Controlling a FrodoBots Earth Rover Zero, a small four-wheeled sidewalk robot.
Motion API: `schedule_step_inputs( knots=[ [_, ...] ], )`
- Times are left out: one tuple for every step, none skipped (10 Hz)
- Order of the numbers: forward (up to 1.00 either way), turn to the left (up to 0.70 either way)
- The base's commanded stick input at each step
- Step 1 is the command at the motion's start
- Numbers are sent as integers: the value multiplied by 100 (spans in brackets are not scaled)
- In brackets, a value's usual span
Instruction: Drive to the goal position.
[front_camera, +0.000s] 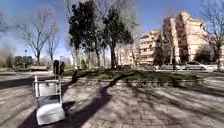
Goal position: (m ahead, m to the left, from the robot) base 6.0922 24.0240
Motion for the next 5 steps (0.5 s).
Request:
schedule_step_inputs(
  knots=[
    [70,0],
    [70,0],
    [70,0],
    [70,0],
    [70,0]
  ],
)
